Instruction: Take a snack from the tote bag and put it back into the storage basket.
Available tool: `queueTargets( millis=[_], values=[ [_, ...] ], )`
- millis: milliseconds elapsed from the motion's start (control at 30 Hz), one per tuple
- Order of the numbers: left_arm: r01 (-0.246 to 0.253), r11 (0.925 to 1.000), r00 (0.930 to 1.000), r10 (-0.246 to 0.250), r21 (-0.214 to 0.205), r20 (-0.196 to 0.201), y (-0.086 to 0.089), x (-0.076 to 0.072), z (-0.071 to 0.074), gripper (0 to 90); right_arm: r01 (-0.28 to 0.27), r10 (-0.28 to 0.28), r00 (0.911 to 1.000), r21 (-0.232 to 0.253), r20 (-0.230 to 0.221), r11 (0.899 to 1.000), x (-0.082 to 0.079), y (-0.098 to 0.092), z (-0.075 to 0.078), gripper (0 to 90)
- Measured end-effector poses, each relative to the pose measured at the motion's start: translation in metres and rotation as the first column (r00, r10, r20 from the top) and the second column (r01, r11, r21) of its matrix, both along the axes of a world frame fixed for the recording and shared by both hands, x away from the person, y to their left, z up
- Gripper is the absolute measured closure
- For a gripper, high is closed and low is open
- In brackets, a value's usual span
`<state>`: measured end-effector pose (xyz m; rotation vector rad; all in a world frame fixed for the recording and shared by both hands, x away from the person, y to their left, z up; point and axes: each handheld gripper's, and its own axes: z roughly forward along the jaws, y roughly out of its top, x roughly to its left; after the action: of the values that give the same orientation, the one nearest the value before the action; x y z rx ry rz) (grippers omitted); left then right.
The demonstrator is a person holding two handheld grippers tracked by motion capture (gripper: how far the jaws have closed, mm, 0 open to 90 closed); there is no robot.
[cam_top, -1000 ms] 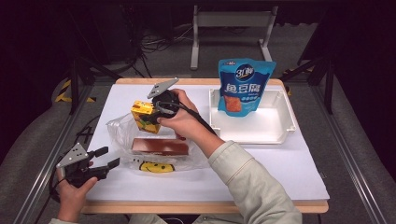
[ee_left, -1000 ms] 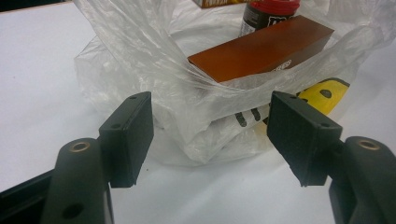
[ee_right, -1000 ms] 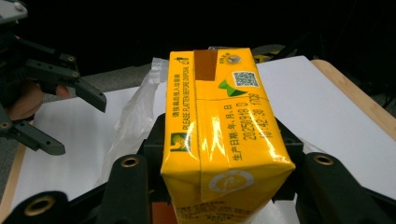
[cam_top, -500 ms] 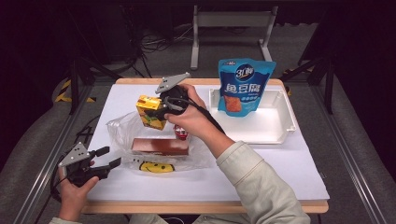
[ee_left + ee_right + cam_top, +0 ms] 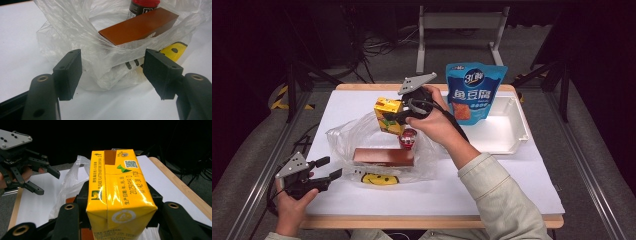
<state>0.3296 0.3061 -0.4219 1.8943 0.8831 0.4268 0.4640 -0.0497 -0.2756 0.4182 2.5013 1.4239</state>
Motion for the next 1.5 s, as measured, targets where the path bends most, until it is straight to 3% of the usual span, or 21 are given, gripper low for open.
queueTargets(
  millis=[700, 1100, 1500],
  values=[
    [0.001, 1.0, 1.0, -0.001, 0.003, -0.002, -0.001, 0.001, 0.0, 32.3, 0.09, -0.09, 0.9956, 0.012, 0.025, 0.996, 0.004, -0.064, 0.012, 53.5],
    [-0.001, 1.0, 1.0, 0.001, 0.004, -0.006, -0.002, 0.001, 0.0, 32.3, 0.169, -0.169, 0.9849, 0.014, 0.036, 0.986, 0.012, -0.106, 0.017, 53.5],
    [-0.002, 1.0, 1.0, 0.002, 0.005, -0.008, -0.002, 0.001, -0.001, 32.2, 0.223, -0.223, 0.9744, 0.006, 0.031, 0.975, 0.021, -0.135, 0.013, 53.5]
  ],
)
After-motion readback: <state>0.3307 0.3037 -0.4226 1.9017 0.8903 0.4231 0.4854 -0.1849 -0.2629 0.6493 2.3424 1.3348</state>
